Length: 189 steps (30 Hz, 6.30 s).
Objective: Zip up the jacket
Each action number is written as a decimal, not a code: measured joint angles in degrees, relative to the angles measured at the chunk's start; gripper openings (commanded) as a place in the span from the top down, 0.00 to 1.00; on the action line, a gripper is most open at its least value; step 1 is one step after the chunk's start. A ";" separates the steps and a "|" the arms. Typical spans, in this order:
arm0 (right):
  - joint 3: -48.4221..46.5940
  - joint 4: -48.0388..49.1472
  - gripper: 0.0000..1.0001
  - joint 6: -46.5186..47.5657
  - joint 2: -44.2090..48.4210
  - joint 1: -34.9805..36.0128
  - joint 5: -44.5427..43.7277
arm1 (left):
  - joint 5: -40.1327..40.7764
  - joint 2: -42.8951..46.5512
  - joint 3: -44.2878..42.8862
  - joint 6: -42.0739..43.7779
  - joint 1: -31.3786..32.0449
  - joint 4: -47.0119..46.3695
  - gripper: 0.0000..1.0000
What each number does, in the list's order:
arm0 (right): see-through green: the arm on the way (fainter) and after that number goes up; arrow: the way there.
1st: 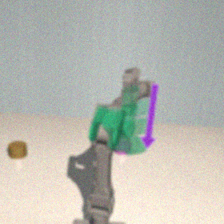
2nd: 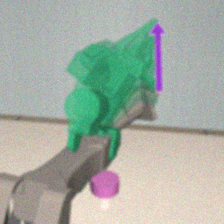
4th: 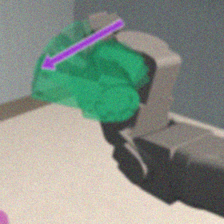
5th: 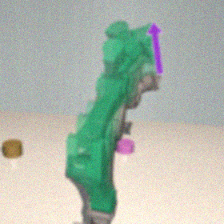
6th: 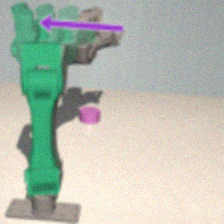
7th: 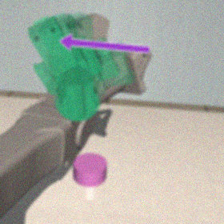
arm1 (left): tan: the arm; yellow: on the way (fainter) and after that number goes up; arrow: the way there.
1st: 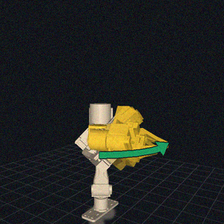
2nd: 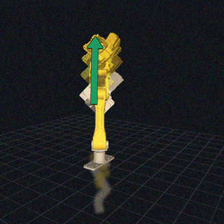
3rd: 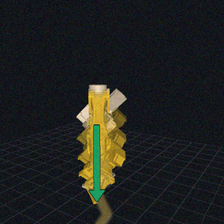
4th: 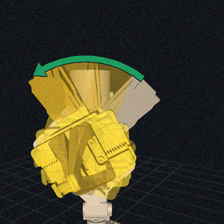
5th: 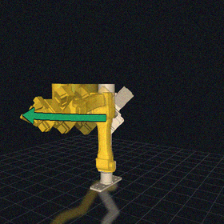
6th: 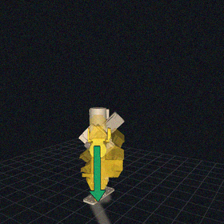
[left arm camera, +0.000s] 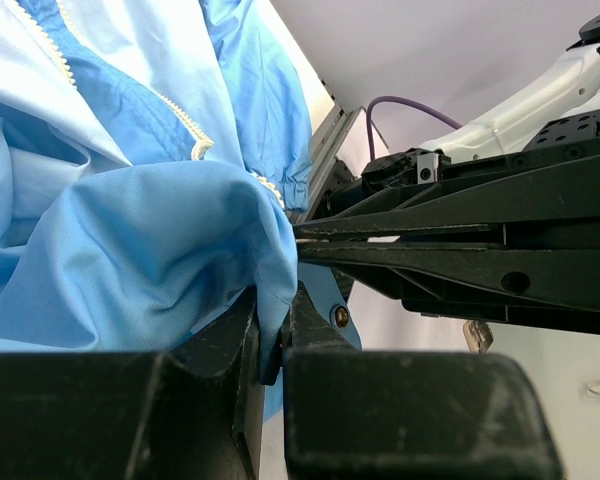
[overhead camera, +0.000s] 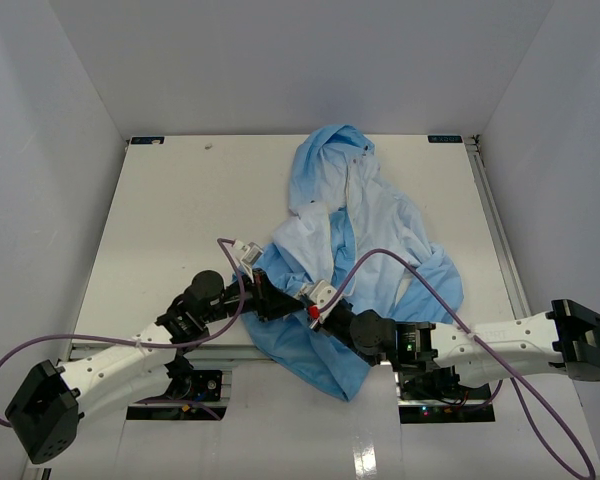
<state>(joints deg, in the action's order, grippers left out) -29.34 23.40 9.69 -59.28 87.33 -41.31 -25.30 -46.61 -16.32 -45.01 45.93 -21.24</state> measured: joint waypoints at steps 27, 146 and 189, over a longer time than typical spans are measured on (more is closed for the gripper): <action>-2.62 3.13 0.92 -7.27 -0.68 -14.75 21.11 | 10.06 15.72 -5.38 1.07 -0.07 23.72 1.00; -4.90 -7.65 0.55 -16.42 -0.56 -19.37 33.87 | 15.18 27.68 -22.95 -13.46 -0.04 57.02 1.00; -13.29 -15.02 0.92 -6.30 3.09 -3.60 4.41 | 26.62 20.17 -23.52 -17.79 -0.02 43.11 1.00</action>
<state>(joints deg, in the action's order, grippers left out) -42.63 8.39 3.40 -56.18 83.72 -36.90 1.31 -26.43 -39.83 -62.81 45.91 21.87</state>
